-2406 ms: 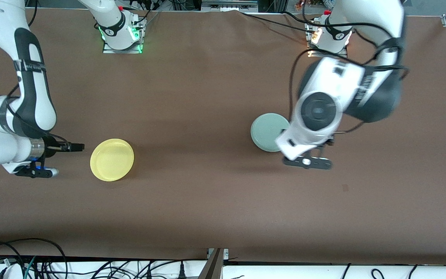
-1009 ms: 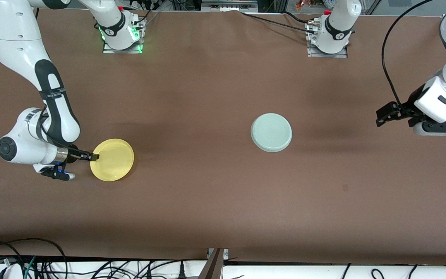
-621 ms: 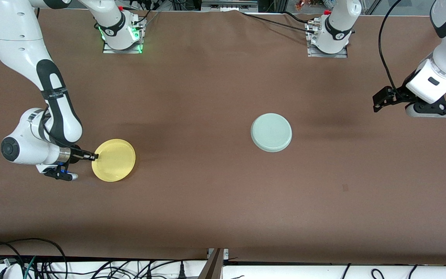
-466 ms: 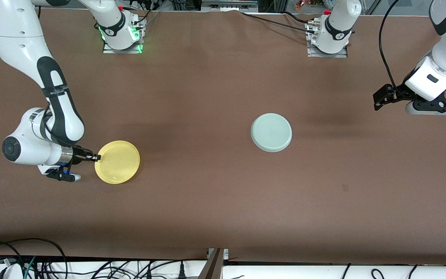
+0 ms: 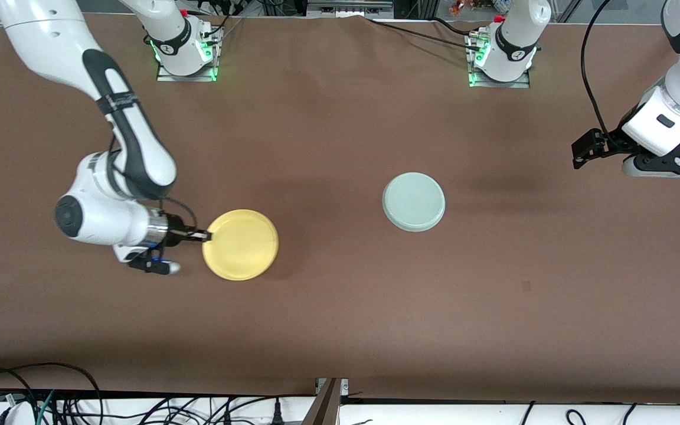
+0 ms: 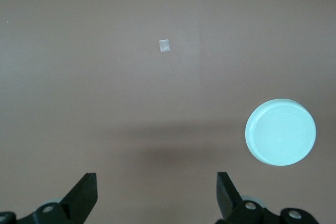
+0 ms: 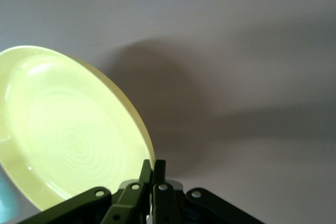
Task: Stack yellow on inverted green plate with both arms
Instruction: 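Carry the yellow plate with the right gripper over the green plate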
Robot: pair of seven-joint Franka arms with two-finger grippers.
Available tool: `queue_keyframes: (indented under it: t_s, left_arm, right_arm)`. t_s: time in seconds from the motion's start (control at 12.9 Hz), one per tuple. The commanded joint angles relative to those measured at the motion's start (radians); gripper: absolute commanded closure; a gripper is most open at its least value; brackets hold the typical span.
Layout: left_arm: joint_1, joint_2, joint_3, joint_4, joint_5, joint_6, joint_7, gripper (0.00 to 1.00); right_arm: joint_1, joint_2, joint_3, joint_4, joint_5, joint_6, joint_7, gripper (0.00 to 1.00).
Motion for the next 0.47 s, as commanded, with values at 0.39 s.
queue_keyframes:
  t_s: [0.39]
  left_arm:
    - [-0.008, 0.025, -0.017, 0.065, 0.021, -0.041, 0.010, 0.00]
  right_arm:
    - [0.452, 0.163, 0.007, 0.137, 0.006, 0.426, 0.609, 1.00]
